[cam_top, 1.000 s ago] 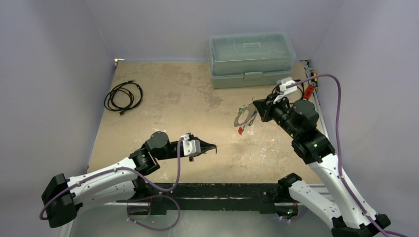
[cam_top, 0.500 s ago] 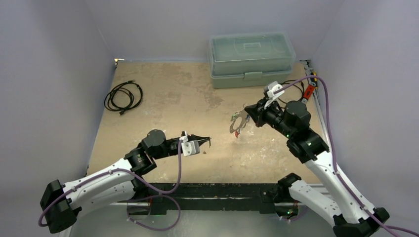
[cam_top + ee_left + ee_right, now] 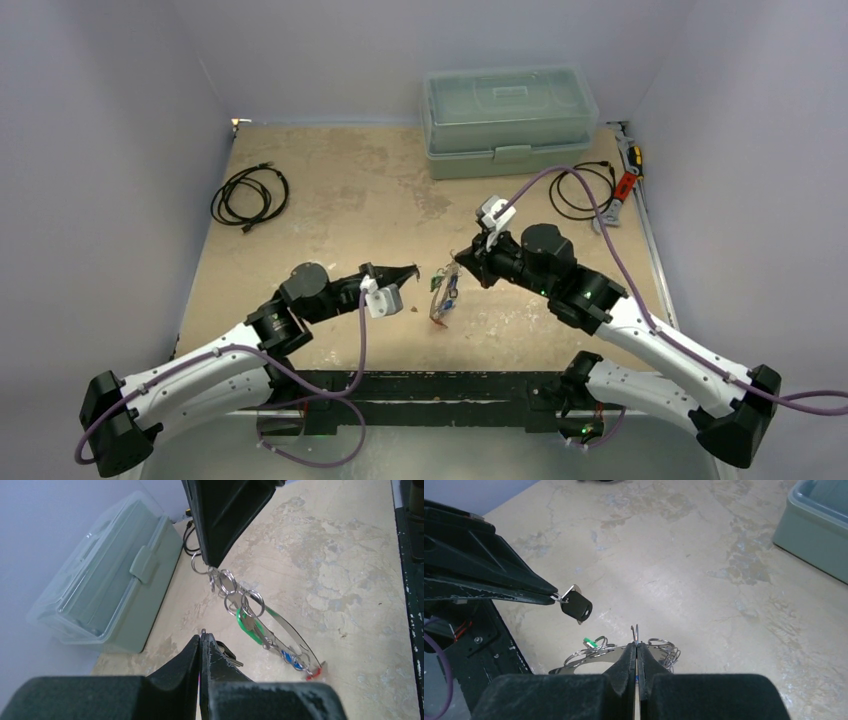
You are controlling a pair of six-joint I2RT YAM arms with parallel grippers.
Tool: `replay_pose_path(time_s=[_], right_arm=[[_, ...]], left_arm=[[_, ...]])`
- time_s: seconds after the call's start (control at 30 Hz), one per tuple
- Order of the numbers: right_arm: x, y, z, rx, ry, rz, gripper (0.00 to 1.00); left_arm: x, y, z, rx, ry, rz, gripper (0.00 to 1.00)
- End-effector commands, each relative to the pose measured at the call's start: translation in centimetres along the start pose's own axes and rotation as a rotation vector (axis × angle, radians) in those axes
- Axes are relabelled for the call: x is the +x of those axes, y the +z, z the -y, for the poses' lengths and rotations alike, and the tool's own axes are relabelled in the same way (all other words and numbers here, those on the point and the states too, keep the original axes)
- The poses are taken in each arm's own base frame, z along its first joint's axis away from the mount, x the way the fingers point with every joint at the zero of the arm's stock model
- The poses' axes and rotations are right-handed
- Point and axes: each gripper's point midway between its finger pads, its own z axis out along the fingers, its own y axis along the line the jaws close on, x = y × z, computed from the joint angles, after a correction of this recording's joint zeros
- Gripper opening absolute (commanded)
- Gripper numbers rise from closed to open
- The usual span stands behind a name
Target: Put the keys on the keyring
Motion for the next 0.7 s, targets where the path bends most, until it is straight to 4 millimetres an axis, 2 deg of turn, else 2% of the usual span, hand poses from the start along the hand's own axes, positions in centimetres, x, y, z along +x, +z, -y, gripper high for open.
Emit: replay_pose_path(time_s=[0.0,0.2,0.4,0.67], right_arm=[[-2.6,0.6,-0.4,-0.012,-0.055,0.124,0.0],[-1.9,0.9,-0.7,-0.043,-0.154,0.134,0.0],[-1.5,0.8,-1.3,-0.075,-0.229,0.125,0.0],[-1.1,0.8,-3.3,-0.145,-0.292,0.112,0.0]], left_arm=[[-2.4,0.2,-0.3,0.059,0.065,0.054,0.0],[-3.0,0.1,1.0,0.146,0.098,0.079,0.0],[-3.3,0.1,1.5,0.194,0.104,0.083,0.0],[-3.6,0.1,1.7,0.225,0.104,0.083,0.0]])
